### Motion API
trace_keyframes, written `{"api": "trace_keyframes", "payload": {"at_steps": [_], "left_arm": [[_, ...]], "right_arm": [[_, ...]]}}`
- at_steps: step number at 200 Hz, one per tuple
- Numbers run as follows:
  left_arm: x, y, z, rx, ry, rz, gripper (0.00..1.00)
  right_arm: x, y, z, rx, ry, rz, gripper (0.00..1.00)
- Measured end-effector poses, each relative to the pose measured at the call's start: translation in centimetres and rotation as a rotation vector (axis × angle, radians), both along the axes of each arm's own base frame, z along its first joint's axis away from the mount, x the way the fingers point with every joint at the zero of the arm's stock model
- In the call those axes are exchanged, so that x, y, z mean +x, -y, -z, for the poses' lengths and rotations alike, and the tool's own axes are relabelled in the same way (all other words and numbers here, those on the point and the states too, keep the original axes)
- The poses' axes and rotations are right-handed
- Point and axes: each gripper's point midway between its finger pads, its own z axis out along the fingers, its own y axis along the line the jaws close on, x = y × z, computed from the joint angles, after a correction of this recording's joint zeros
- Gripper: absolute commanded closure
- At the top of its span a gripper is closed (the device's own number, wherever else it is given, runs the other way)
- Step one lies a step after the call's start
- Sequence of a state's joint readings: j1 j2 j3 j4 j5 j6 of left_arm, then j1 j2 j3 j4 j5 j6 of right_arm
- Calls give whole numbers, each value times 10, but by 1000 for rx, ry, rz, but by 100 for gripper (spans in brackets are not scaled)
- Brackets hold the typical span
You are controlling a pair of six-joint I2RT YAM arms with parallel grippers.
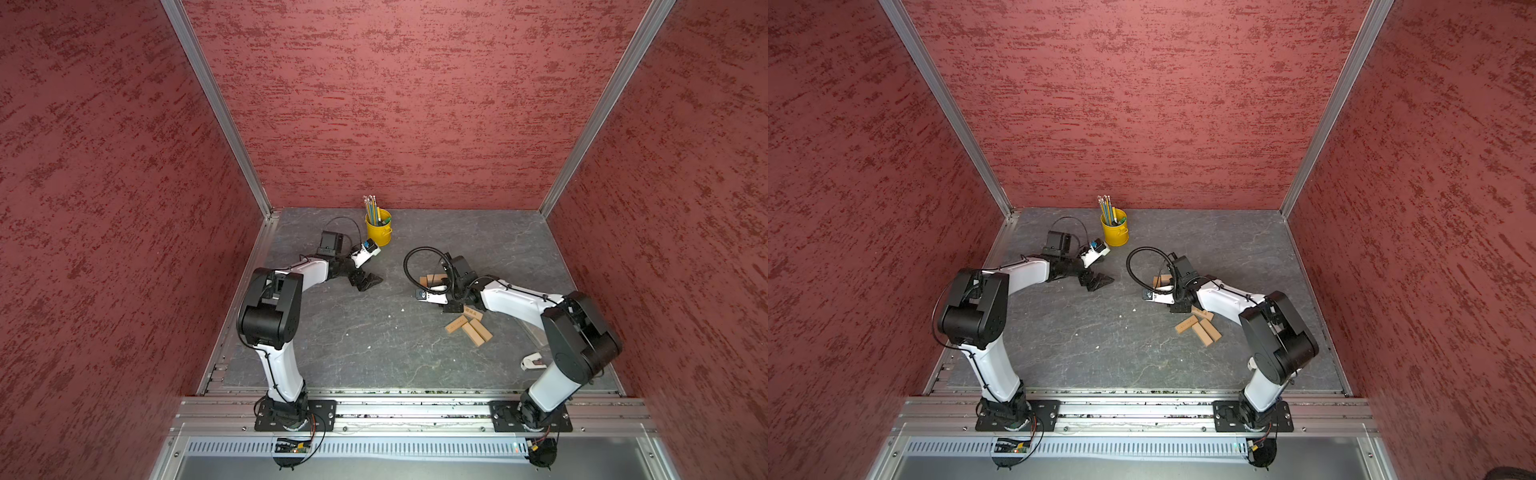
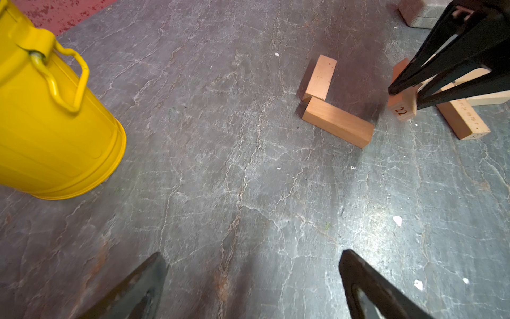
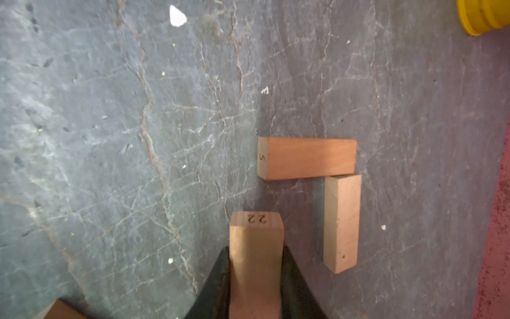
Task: Assemble the number 8 with building blocks
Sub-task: Assemble the building block at the center of the board.
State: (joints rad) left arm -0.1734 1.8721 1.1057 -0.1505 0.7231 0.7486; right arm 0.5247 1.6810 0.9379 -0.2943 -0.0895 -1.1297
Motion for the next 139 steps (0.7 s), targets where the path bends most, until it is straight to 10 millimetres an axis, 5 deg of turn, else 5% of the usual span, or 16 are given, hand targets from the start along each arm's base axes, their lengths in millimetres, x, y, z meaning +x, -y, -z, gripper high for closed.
{"api": "trace_keyframes", "payload": {"at_steps": [139], "left_arm": [[1,0,1,-2,-7,1,1]], "right_arm": [[12,-2,18,-10,-10,5,84]]}}
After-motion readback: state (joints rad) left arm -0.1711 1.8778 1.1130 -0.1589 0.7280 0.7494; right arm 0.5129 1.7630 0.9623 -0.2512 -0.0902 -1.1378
